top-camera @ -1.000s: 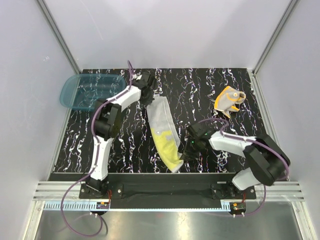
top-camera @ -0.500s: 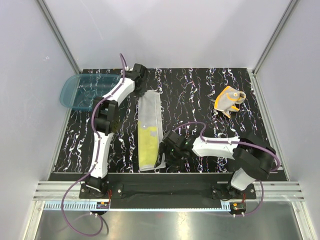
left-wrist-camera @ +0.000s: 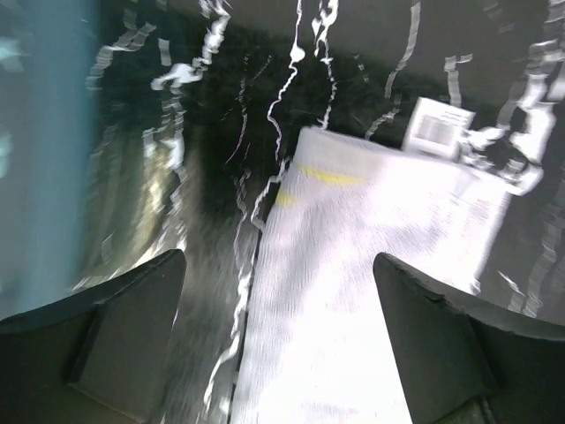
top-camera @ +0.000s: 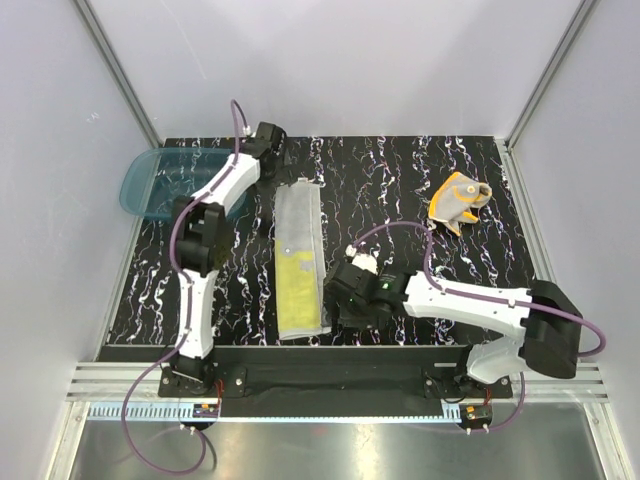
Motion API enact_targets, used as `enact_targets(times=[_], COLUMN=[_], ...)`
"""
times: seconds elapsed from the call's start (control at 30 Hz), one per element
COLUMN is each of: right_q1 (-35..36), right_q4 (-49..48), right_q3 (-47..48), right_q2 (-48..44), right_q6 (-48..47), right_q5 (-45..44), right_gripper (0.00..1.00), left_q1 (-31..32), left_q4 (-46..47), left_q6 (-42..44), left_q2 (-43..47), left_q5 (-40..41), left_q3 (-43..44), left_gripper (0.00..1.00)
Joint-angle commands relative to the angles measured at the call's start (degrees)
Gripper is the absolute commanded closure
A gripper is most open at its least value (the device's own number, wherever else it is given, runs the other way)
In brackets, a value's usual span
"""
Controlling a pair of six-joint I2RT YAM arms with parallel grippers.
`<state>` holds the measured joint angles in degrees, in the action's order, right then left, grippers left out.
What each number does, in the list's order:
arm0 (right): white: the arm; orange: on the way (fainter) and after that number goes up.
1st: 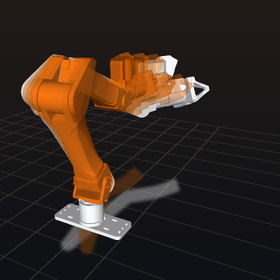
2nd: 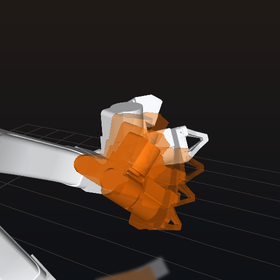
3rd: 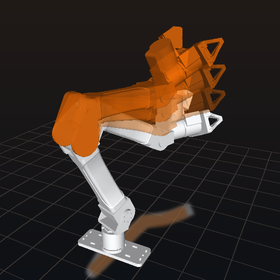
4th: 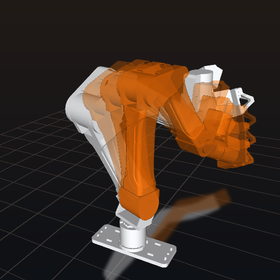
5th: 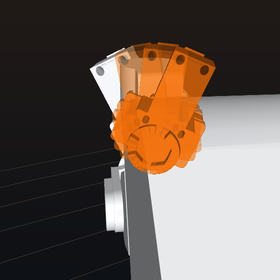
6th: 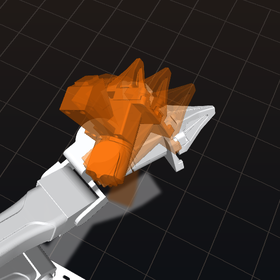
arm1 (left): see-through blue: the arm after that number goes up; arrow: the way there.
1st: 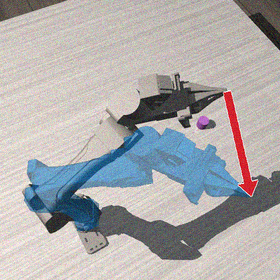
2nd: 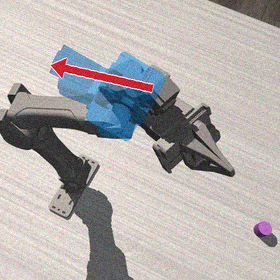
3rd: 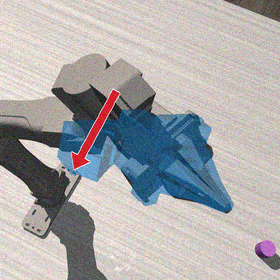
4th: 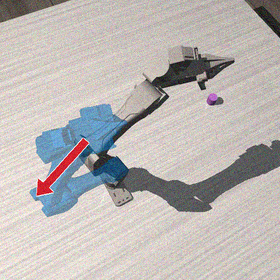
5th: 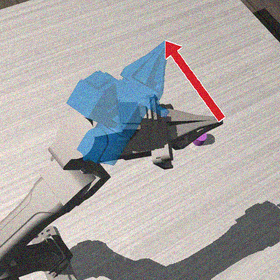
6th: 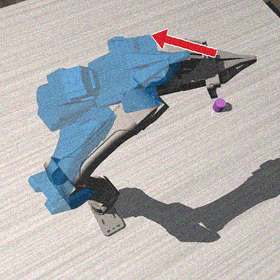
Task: Roll the towels
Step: Fold the towel, then roll the towel
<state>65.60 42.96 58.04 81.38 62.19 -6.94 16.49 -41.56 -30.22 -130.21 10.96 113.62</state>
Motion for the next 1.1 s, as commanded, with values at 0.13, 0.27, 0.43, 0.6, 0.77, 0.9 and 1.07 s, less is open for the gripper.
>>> enact_targets(times=[0.13,0.27,0.43,0.6,0.77,0.9,1.07], right_q1=[-4.23,-9.43,-10.94,-11.02,-10.94,-10.94,-10.41], right_q4=[-0.68,-9.70,-24.92,-38.19,-46.38,-49.37,-52.01], right_q3=[1.02,-2.57,-10.39,-16.36,-19.81,-22.09,-23.85], right_q2=[-1.49,-0.97,0.08,5.27,8.09,8.88,9.14], right_q6=[-10.50,-13.06,-11.85,-7.53,-3.84,-2.26,0.20], right_q5=[-9.24,-2.59,8.33,17.04,19.42,20.30,21.70], right_gripper=[0.04,0.11,0.23,0.28,0.30,0.31,0.35], left_q1=[1.87,5.21,11.54,14.88,15.15,16.64,18.13], left_q4=[5.51,15.78,27.30,33.47,34.09,35.32,36.29], left_q6=[-1.51,-5.02,-12.23,-14.34,-13.64,-14.51,-16.19], left_q2=[28.58,46.14,61.55,73.16,73.79,73.26,73.34], left_q5=[1.79,-5.66,-14.38,-16.32,-18.34,-18.96,-18.08], left_q3=[-24.54,-51.66,-74.04,-86.44,-89.10,-91.21,-94.10], left_gripper=[0.13,0.19,0.32,0.37,0.37,0.44,0.55])
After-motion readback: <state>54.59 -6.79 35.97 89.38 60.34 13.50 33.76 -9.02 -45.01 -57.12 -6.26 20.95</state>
